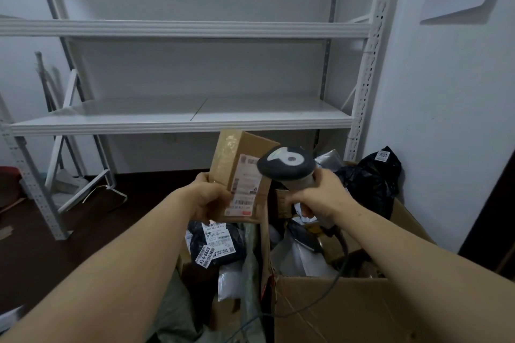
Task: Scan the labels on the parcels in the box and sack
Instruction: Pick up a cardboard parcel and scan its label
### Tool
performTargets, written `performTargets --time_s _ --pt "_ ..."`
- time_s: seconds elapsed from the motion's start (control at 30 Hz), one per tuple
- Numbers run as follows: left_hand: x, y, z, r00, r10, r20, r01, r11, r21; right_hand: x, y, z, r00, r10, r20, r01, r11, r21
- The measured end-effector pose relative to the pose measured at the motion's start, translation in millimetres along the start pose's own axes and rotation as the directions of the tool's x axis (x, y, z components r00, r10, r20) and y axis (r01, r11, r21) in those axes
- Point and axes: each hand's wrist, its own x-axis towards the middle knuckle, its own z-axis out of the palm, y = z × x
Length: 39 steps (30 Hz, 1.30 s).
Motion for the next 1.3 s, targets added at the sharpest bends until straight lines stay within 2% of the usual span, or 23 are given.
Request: performTargets --time_s 0.2,0.37,0.47,0.57,0.63,0.73,0.8,0.87,0.93,1.03,1.1,1.17,1.3 --pt "-0.1 -8.9 5.7 1.0 0.005 -0.021 -0.003 0.993 0.115 4.5 -2.2 -8.8 0.986 0.054 -0.156 -0.018 0.974 0.228" --pt "5.7 -11.7 6.9 0.998 0.06 -0.018 -0.057 0.991 0.125 2.6 -4.1 -6.9 0.993 0.058 -0.102 -0.024 0.953 0.303" --pt "2.8 -11.5 7.1 0.989 0.144 -0.02 -0.136 0.965 0.226 0.4 -3.7 -4.2 0.997 0.066 -0.034 -0.048 0.92 0.389" --pt "-0.9 -9.2 8.9 0.981 0.187 0.044 -0.191 0.93 0.314 1.8 -3.6 -2.4 0.993 0.114 0.019 -0.107 0.841 0.531" --pt "-2.1 -5.1 11.7 0.978 0.164 0.125 -0.189 0.955 0.228 3.2 -2.8 0.0 0.987 0.155 0.045 -0.152 0.801 0.58" --pt "-3.2 8.3 16.8 0.965 0.169 0.201 -0.184 0.981 0.059 5.0 2.4 6.3 0.978 0.197 0.062 -0.197 0.797 0.572" --pt "-4.6 17.5 17.2 0.953 0.182 0.244 -0.207 0.975 0.082 4.2 5.0 10.0 0.975 0.21 0.069 -0.212 0.802 0.559" --pt "-5.0 22.6 17.2 0.947 0.189 0.26 -0.241 0.952 0.187 4.6 6.7 11.5 0.974 0.213 0.072 -0.216 0.797 0.563" --pt "-3.2 22.2 21.0 0.945 0.239 0.222 -0.306 0.887 0.346 4.7 6.3 13.8 0.975 0.208 0.073 -0.212 0.792 0.572" --pt "2.5 16.8 30.1 0.906 0.421 0.035 -0.37 0.749 0.549 7.3 6.1 20.8 0.985 0.175 -0.006 -0.147 0.844 0.515" --pt "4.8 12.5 32.2 0.845 0.524 -0.108 -0.362 0.709 0.605 6.6 5.4 24.1 0.987 0.155 -0.041 -0.116 0.868 0.482" --pt "6.6 8.9 32.6 0.79 0.576 -0.213 -0.336 0.696 0.635 3.2 4.4 23.6 0.989 0.148 0.01 -0.134 0.864 0.485" --pt "4.3 2.2 36.6 0.713 0.628 -0.312 -0.305 0.678 0.669 0.2 2.2 21.6 0.979 0.194 0.07 -0.201 0.827 0.524"
